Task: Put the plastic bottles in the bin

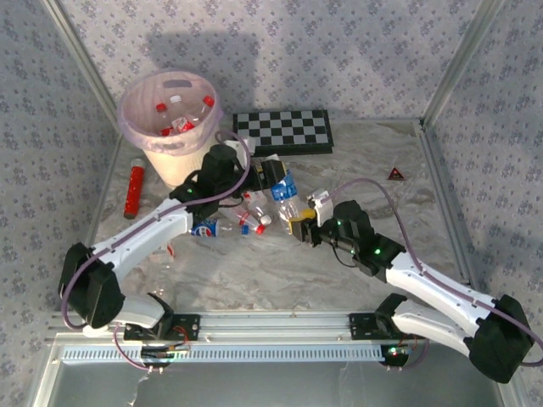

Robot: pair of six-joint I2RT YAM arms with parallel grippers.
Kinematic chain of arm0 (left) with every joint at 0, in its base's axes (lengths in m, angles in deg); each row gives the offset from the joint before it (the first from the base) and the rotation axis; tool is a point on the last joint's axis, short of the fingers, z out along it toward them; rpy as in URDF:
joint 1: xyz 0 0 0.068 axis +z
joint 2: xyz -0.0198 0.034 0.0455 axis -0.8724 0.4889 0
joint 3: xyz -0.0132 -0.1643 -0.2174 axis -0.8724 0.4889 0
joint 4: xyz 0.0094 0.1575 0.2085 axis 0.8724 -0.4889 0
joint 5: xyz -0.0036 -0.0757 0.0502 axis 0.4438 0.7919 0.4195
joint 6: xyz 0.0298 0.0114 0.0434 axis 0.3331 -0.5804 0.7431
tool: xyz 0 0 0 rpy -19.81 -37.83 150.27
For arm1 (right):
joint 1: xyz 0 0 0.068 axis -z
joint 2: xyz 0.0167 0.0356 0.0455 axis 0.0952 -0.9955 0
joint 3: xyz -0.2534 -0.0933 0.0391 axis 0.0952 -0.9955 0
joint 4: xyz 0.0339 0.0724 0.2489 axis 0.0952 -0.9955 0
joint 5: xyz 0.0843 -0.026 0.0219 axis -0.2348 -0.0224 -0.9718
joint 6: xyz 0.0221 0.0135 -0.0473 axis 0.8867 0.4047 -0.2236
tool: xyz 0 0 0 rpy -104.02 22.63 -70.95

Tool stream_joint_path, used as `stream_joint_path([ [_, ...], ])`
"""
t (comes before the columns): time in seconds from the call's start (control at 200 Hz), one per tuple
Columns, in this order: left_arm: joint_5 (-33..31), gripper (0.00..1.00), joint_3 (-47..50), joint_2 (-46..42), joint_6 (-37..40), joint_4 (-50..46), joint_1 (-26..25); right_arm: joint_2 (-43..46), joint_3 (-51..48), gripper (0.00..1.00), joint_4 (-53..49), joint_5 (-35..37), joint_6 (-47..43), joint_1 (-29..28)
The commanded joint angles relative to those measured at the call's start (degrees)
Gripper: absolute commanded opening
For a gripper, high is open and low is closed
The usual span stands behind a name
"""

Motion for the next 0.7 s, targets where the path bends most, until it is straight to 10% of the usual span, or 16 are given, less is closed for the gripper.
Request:
stream_joint_path([
  [0.0,0.09,0.78,-3.24,0.65,-0.64,4.40,-0.52,0.56,-0.12,0.37,0.01,1.73,0.06,-1.02],
  [0.455,-0.99,0.32,-5.33,1.10,0.92,0.78,-0.70,-2.03,1.25,0.41,-0.79,2.34,0.06,-1.58],
  [0.695,-1.21,0.24,-16.06,0.60,8.62,-8.73,3.05,-0.44,4.30,1.00,-7.29,4.53,0.23,-1.04],
])
